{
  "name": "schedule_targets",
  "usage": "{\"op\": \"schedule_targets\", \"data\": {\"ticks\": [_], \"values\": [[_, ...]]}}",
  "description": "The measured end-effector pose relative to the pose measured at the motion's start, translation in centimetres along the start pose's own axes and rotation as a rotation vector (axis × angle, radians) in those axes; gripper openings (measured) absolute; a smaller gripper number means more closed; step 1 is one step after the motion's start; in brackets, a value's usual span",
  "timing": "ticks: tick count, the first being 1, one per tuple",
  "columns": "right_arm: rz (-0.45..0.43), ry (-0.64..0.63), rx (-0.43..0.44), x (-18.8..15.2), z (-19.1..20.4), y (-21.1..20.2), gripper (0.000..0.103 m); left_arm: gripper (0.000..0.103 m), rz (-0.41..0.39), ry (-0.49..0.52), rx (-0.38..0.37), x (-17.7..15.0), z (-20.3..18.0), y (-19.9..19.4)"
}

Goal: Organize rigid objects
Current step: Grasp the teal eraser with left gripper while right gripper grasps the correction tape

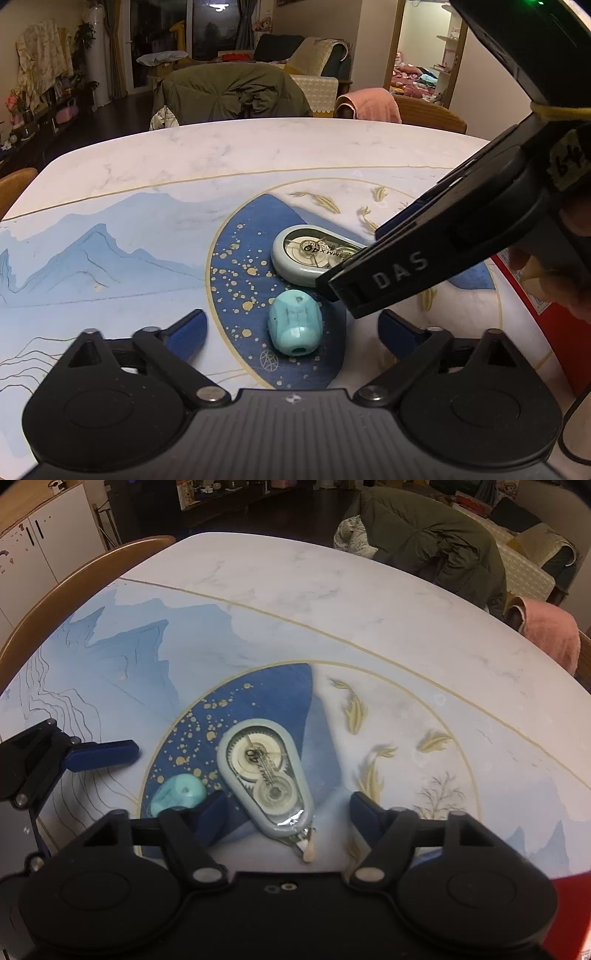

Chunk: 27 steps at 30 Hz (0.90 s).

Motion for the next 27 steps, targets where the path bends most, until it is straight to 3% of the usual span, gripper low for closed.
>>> {"op": "schedule_targets", "data": {"ticks": [7, 12, 17, 27], "values": [[-0.013, -0.025, -0.006, 0.2, 0.8, 0.6, 0.059, 0.069, -0.009, 0.016, 0.019, 0.0, 0.0, 0.0], [-0.027, -0.024, -0.010, 0.4, 1.1, 0.5, 0.047, 0.055, -0.007, 0.035, 0.045, 0.1, -0.1, -0.1], [-0.035, -0.012, -0.050, 0.2, 1.0, 0.2, 0.046, 0.033, -0.002, 0.040, 0.037, 0.1, -0.2, -0.2], [-0.067, 0.080, -0.048, -1.4, 0.5, -2.9, 0.044, 0.030, 0.001, 0.001, 0.009, 0.5, -0.1, -1.4]]}}
Point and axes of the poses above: each gripper's, at about its wrist camera, not at the fingertips, and y roughly the way its jaws point, z to its left, x to its top, the point moved 7 cm from there along y, roughly the way its jaws point, and after that the axes turned 3 degrees about y, right-handed, at the moved point
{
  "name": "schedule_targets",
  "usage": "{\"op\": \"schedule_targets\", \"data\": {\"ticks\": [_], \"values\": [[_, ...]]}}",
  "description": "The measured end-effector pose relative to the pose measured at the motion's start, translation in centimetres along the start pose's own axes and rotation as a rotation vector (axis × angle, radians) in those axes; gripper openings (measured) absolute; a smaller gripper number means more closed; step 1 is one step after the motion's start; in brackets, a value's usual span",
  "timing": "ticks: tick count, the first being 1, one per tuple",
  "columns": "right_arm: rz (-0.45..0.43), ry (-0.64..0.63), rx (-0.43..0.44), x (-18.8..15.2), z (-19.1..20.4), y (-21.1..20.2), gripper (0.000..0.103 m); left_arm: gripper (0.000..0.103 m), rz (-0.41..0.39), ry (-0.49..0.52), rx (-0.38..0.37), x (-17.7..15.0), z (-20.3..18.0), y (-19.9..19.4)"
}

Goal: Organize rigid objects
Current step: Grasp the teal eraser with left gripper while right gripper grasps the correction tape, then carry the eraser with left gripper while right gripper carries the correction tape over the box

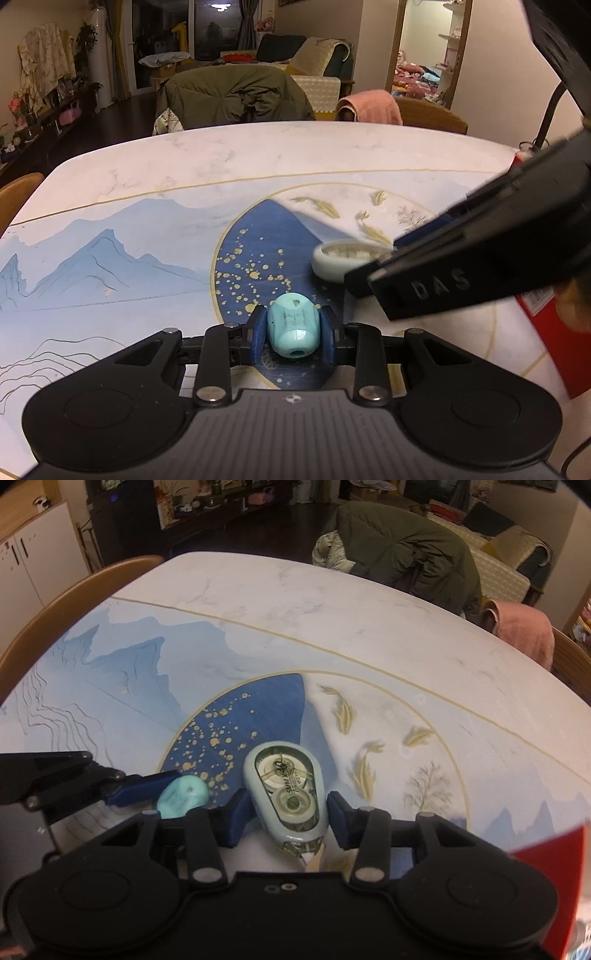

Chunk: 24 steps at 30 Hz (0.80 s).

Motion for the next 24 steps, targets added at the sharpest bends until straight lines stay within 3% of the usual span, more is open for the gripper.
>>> {"op": "schedule_targets", "data": {"ticks": [6, 24], "values": [[-0.008, 0.051, 0.022, -1.2, 0.2, -2.6, 0.042, 0.030, 0.009, -0.044, -0.050, 0.2, -0.3, -1.9], [-0.112, 0.155, 0.047, -4.6, -1.9, -13.6, 0.042, 0.030, -0.022, -0.024, -0.135, 2.5, -3.8, -9.8]]}}
Point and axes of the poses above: each gripper's, at about its wrist camera, not at the fingertips, and y roughly the way its jaws point, z to its left, x to its top, the point moved 7 cm from there along y, roughly the way its jaws point, and after that the axes turned 3 degrees about y, right-handed, at the moved point
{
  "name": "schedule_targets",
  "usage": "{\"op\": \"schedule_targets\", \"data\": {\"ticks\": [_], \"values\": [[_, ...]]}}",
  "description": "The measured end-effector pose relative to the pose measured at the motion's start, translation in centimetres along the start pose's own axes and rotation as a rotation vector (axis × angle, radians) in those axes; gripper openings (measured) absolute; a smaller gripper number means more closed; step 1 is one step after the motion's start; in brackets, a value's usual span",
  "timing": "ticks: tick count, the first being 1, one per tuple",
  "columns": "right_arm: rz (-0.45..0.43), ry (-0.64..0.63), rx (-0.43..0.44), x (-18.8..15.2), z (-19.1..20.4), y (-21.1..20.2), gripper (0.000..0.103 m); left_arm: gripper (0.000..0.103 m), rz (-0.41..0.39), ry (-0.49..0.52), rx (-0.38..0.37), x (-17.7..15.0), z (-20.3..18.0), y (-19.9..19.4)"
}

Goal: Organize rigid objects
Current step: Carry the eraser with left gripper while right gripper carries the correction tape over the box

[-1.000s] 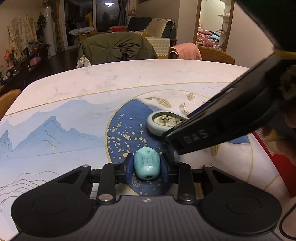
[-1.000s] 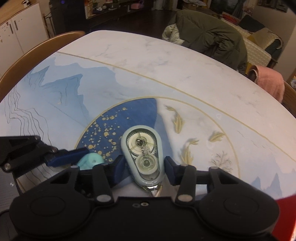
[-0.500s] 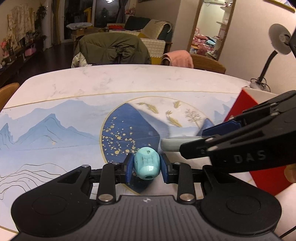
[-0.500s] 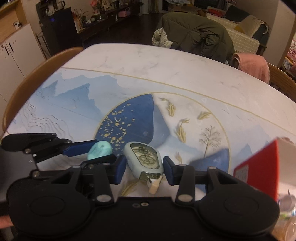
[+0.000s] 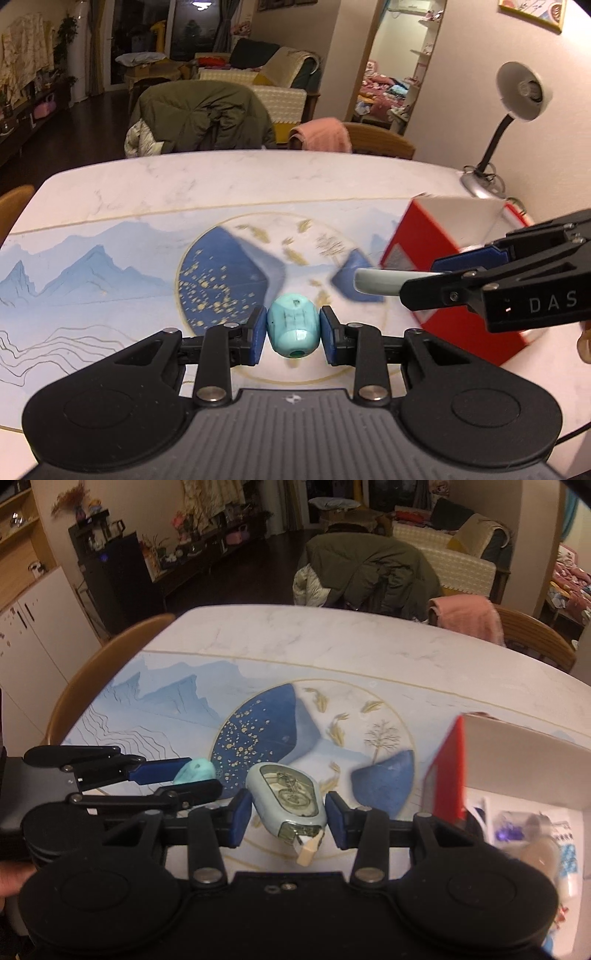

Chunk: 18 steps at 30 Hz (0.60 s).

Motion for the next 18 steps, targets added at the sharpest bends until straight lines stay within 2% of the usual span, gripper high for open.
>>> {"op": "schedule_targets", "data": {"ticks": [9, 18], "values": [[-0.083, 0.070, -0.005, -0.9, -3.8, -5.5, 0.042, 0.030, -0.034, 0.040, -0.035, 2.2, -4.6, -2.2], [-0.128, 0.128, -0.021, -2.9, -9.4, -9.3, 0.042, 0.030, -0.033, 0.097, -0.055, 3.2, -11.2, -1.5]]}}
Point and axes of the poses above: each gripper's, at about its wrist camera, not at the fingertips, and y roughly the way its jaws point, z to its left, x to its top, the point moved 7 cm from there along y, roughly the way its jaws point, and after that the axes turned 3 degrees about y, right-handed, at the moved point
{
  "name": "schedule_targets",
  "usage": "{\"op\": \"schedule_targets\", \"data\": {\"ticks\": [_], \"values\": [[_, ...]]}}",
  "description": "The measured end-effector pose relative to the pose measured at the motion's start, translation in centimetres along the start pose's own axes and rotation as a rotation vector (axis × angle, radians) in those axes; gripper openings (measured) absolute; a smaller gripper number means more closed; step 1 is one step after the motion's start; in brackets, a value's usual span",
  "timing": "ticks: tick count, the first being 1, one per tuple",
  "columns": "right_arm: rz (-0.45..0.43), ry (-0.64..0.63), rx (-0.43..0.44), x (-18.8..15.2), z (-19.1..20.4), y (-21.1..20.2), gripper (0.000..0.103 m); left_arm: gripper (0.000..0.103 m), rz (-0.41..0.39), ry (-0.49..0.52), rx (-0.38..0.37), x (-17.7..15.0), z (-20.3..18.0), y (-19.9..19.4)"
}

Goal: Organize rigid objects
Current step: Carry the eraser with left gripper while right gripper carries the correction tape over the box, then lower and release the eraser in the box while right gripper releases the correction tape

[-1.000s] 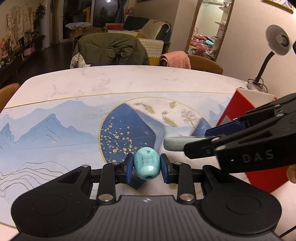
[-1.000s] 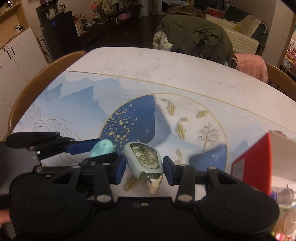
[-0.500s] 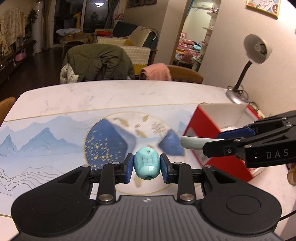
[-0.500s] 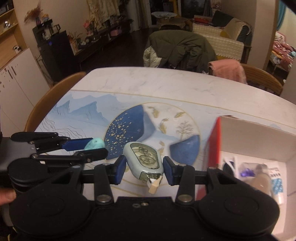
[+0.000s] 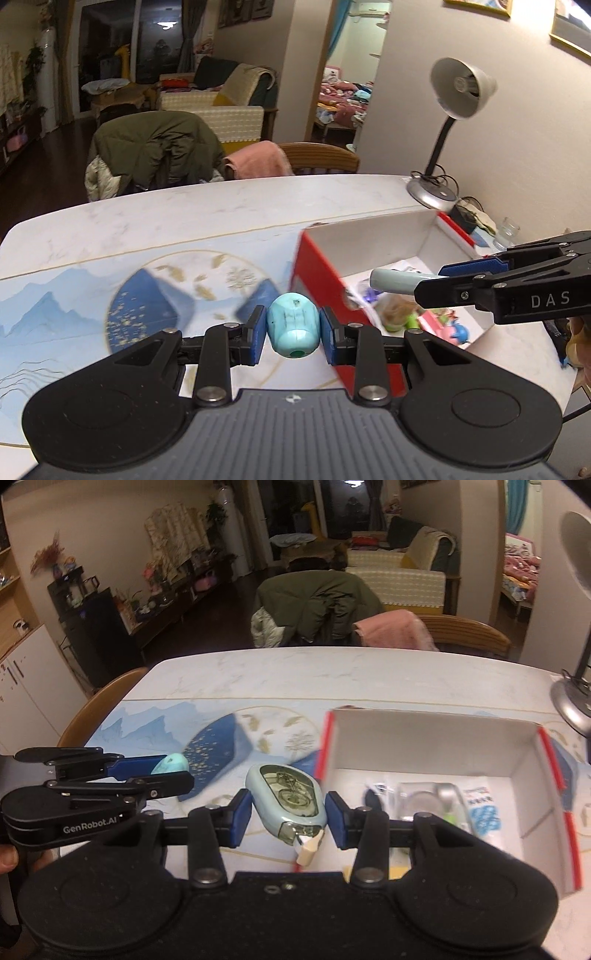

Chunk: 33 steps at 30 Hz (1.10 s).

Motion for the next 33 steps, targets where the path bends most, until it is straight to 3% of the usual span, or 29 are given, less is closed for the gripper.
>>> {"op": "schedule_targets", "data": {"ticks": [12, 23, 33], "values": [[-0.031, 0.061, -0.046, -1.2, -9.4, -3.3, 0.042, 0.030, 0.032, 0.086, -0.029, 1.8, -8.6, 3.8], [-0.016, 0.085, -0.101, -2.4, -17.0, -3.0, 0.042, 0.030, 0.073, 0.132, -0.018, 4.4, -13.0, 9.0], [0.058, -0.039, -0.103, -3.5, -17.3, 0.3, 0.042, 0.030, 0.150, 0.193, -0.079, 7.2, -16.6, 16.2]]}}
Point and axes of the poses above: each gripper's, at about its wrist camera, not at the fingertips, and y roughly the way its jaws point, z to its left, x to its top, the point moved 7 cm from there along y, roughly the way its jaws point, and after that the axes turned 3 degrees about y, right-handed, at the moved point
